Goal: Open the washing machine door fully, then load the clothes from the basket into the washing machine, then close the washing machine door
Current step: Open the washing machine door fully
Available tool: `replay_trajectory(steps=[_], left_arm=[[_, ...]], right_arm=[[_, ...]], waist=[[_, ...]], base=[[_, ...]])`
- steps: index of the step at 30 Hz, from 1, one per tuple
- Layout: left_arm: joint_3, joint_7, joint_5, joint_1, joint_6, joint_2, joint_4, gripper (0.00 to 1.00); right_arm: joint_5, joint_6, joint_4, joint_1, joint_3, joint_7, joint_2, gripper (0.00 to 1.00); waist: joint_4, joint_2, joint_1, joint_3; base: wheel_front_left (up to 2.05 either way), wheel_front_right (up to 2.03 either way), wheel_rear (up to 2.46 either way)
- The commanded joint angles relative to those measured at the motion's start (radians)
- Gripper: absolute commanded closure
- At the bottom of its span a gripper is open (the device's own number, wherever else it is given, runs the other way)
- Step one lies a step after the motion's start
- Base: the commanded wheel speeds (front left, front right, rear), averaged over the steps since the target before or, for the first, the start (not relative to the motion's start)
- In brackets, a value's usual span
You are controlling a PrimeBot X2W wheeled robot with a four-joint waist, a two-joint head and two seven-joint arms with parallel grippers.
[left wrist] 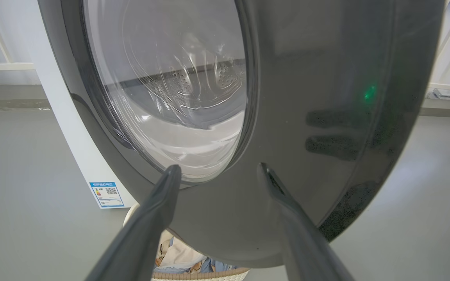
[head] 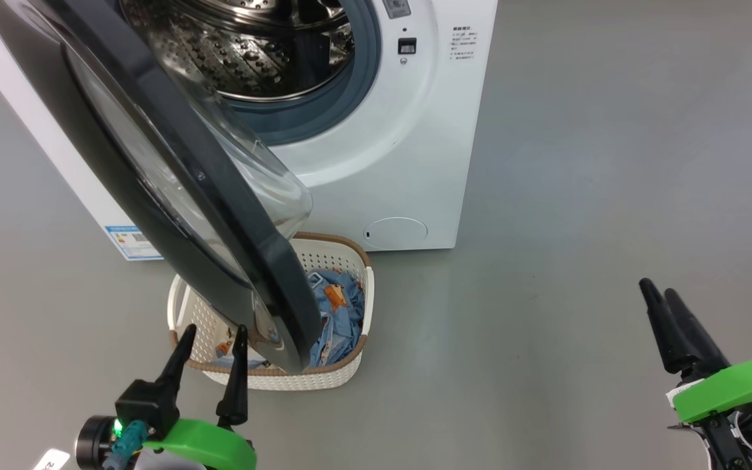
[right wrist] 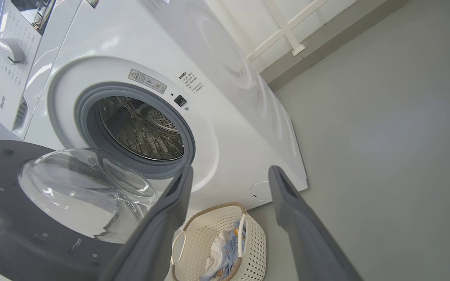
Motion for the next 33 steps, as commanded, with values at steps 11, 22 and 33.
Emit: replay_trajectory(steps=[11, 22, 33], left_arm=[[0.033, -0.009, 0.001, 0.012, -0.002, 0.018, -0.013, 0.0], [0.035, -0.009, 0.003, 0.029, -0.004, 0.018, -0.012, 0.0], [0.038, -0.009, 0.002, 0.041, -0.007, 0.018, -0.007, 0.0]], right_arm=[[-0.532, 0.01, 0.014, 0.011, -0.168, -0.087, 0.065, 0.0], [-0.969, 0.01, -0.085, 0.135, -0.291, -0.091, 0.235, 0.0], [-1.072, 0.01, -0.102, 0.214, -0.295, -0.091, 0.316, 0.0]], waist=[[-0.01, 0.0, 0.0, -0.024], [-0.007, 0.0, 0.0, -0.045], [-0.007, 0.0, 0.0, -0.059]], base=[[0.0, 0.0, 0.0], [0.0, 0.0, 0.0], [0.0, 0.0, 0.0]])
